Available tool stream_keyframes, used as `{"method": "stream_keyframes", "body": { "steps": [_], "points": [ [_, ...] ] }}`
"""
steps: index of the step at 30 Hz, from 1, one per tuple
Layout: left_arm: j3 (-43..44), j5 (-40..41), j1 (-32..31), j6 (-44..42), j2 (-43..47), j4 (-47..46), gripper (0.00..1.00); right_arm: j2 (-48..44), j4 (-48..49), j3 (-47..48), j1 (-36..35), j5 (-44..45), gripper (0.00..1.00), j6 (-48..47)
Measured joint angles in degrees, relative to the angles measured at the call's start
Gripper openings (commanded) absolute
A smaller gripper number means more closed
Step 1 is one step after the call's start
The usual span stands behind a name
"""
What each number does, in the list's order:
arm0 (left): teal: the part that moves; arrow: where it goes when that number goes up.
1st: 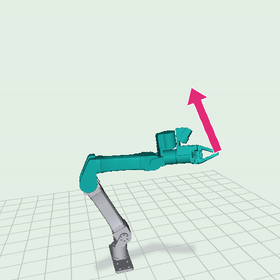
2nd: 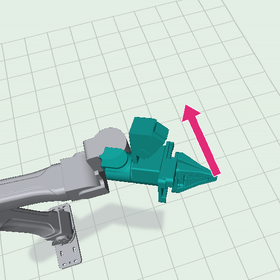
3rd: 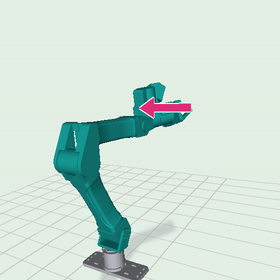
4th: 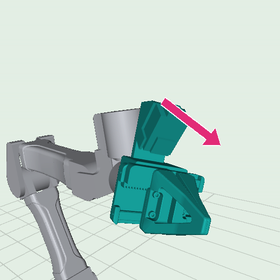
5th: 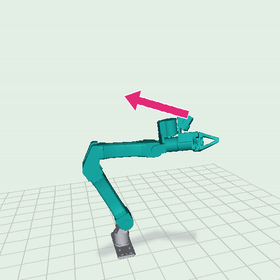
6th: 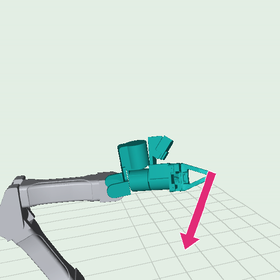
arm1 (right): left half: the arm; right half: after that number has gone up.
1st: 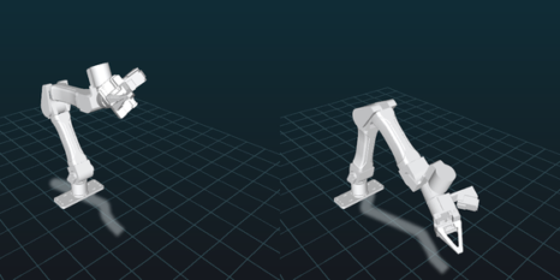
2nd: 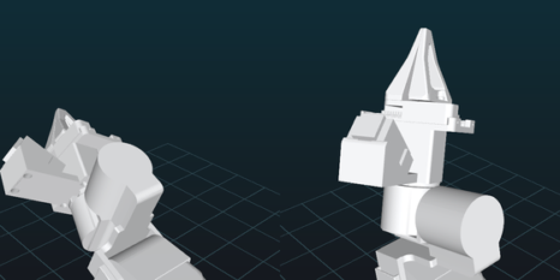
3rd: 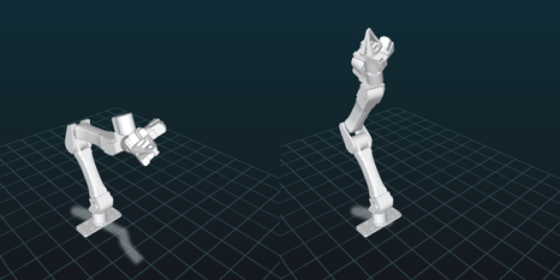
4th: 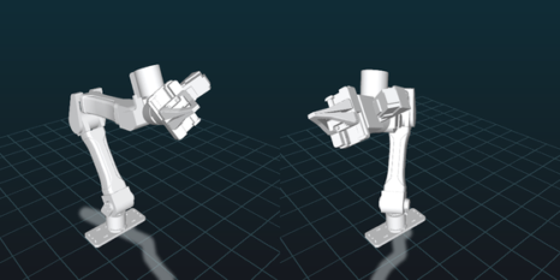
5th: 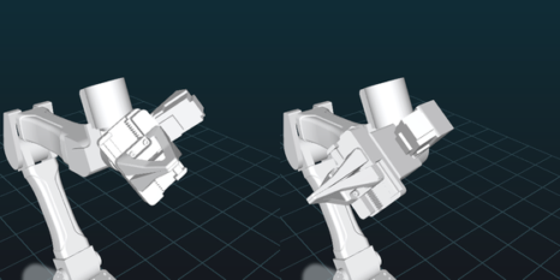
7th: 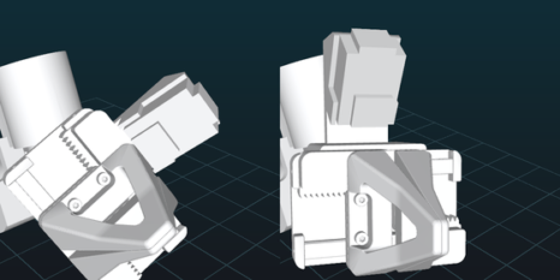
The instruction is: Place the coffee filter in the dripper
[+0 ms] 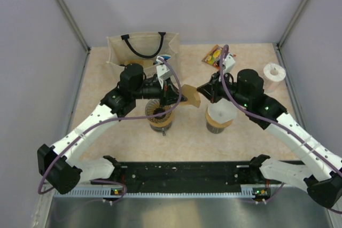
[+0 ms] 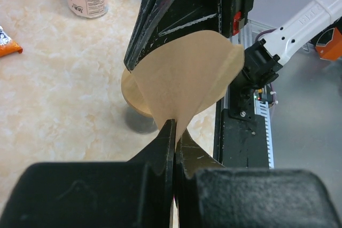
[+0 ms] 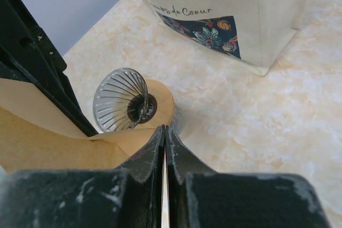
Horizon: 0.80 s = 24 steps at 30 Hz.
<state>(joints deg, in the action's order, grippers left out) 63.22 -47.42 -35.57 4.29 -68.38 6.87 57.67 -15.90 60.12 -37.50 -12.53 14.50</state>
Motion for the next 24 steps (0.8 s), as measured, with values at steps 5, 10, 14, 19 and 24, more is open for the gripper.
{"method": "stream_keyframes", "body": {
  "steps": [5, 10, 14, 19, 24],
  "points": [
    [-0.1, -0.9, 0.0, -0.3, 0.0, 0.0, 0.00, 0.9, 0.0, 0.0, -0.2, 0.0, 0.00, 0.0],
    [-0.1, -1.2, 0.0, -0.7, 0.1, 0.2, 0.00, 2.4, 0.0, 0.0, -0.3, 1.5, 0.00, -0.8],
    [-0.1, -1.1, -0.1, -1.3, 0.4, 0.7, 0.00, 2.2, 0.5, 0.0, -0.2, 1.9, 0.00, -1.4],
    [-0.1, -0.9, -0.1, -2.0, 0.4, 1.5, 0.00, -1.5, 1.4, -1.1, -0.2, -0.5, 0.16, -2.0],
    [-0.1, -0.6, 0.0, -3.9, 0.4, 3.0, 0.00, -5.5, 0.4, -1.3, -0.2, 1.3, 0.48, -2.7]
  ]
}}
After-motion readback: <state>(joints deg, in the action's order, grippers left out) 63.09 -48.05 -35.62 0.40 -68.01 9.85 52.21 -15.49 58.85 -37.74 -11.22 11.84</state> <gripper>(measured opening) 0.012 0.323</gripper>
